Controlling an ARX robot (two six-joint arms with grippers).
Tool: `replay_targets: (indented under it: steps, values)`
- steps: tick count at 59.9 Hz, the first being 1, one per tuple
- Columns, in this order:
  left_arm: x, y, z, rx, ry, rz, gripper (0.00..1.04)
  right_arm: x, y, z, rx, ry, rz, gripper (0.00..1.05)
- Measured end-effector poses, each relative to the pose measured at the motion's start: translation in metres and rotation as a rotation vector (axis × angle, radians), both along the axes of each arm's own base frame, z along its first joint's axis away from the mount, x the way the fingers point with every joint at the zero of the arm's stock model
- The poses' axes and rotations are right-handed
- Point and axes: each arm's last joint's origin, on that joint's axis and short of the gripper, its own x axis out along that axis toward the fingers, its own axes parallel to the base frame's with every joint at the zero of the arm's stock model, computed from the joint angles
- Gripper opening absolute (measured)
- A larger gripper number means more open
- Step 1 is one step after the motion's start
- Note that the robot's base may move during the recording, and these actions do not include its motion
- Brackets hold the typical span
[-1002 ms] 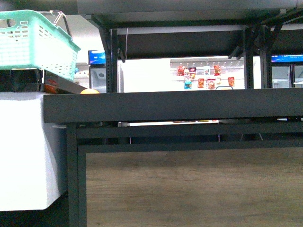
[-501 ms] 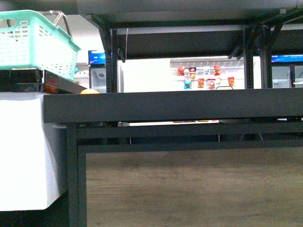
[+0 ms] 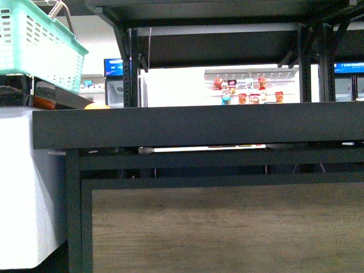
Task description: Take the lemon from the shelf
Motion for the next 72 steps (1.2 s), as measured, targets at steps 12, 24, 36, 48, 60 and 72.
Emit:
replay_targets:
  steps: [12,24,36,48,60,72]
  values:
    - [0.0,0.0,0.0,0.0,0.0,0.0,0.97,0.0,0.0,0.0,0.0,0.0,0.0,0.97]
    - [0.0,0.0,0.0,0.0,0.0,0.0,0.97,0.0,0.0,0.0,0.0,0.0,0.0,0.97]
    - [0.0,0.0,0.0,0.0,0.0,0.0,0.97,0.0,0.0,0.0,0.0,0.0,0.0,0.97]
    - [0.0,0.0,0.0,0.0,0.0,0.0,0.97,0.0,0.0,0.0,0.0,0.0,0.0,0.97]
    - [0.0,0.0,0.0,0.0,0.0,-0.001,0.97,0.0,0.0,0.0,0.0,0.0,0.0,0.97]
    - [0.0,0.0,0.0,0.0,0.0,0.0,0.97,0.0,0.0,0.0,0.0,0.0,0.002,0.97]
